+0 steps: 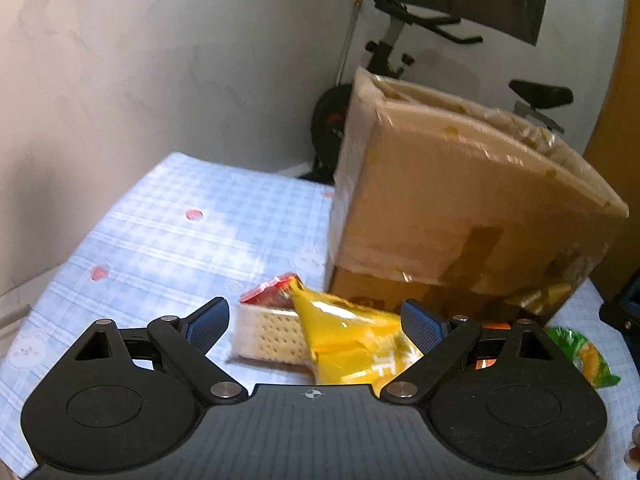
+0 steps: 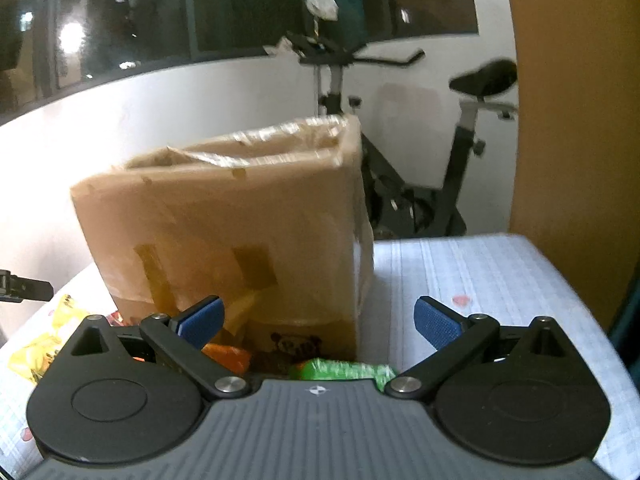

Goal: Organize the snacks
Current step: 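Reach the left tool to the yellow chip bag while the right tool grasps the green chip bag, then carry the yellow and green chip bags into the box and release both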

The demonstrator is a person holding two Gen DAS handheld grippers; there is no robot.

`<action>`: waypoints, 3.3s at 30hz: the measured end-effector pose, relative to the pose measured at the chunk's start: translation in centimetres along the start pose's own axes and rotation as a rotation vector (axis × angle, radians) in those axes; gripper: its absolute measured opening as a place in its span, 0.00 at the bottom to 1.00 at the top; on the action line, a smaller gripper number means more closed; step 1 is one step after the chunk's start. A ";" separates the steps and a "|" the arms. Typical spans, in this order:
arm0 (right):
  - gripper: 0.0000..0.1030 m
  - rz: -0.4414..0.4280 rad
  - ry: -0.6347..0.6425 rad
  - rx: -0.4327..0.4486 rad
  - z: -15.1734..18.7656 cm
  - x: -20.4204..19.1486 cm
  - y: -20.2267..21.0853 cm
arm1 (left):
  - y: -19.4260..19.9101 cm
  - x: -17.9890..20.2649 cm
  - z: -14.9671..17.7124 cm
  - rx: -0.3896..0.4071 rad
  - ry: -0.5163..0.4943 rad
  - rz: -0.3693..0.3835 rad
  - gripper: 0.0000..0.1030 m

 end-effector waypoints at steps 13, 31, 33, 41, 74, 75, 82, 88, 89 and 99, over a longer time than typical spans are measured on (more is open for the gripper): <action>0.99 0.072 -0.076 -0.069 1.7 1.9 -1.8 | -1.9 2.2 2.0 -0.028 -0.035 0.045 0.92; 0.92 0.097 -0.157 -0.201 5.1 3.3 -4.1 | -1.0 1.2 2.0 -0.015 0.003 0.081 0.92; 0.91 0.093 -0.159 -0.199 5.2 3.4 -3.9 | -1.0 0.8 1.9 -0.011 0.021 0.084 0.92; 0.92 0.098 -0.163 -0.214 5.3 3.5 -4.8 | -2.0 0.5 2.5 -0.036 0.069 0.124 0.93; 0.84 0.032 -0.256 -0.152 5.2 4.4 -3.6 | 0.5 2.1 2.1 0.034 0.007 0.155 0.67; 0.84 0.030 -0.258 -0.147 5.1 4.4 -3.4 | 0.9 2.1 2.0 0.044 0.004 0.156 0.67; 0.84 0.014 -0.285 -0.093 4.2 4.6 -1.6 | 2.8 2.0 1.3 0.098 0.001 0.157 0.66; 0.84 -0.002 -0.296 -0.018 2.8 4.6 0.0 | 4.8 1.4 0.3 0.163 -0.002 0.160 0.66; 0.84 -0.005 -0.297 -0.006 2.6 4.5 0.3 | 5.0 1.3 0.1 0.169 0.001 0.161 0.66; 0.84 -0.047 -0.289 0.111 -0.8 3.6 3.4 | 7.5 0.9 -2.3 0.254 -0.001 0.163 0.66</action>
Point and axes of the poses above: each gripper's, at about its wrist camera, not at the fingertips, and y roughly against the way its jaws point, x to its right, z to its underside, the point moved 3 cm from there along -y, roughly the way its jaws point, and after that the axes turned 5 degrees about -y, right-handed, at the moved point
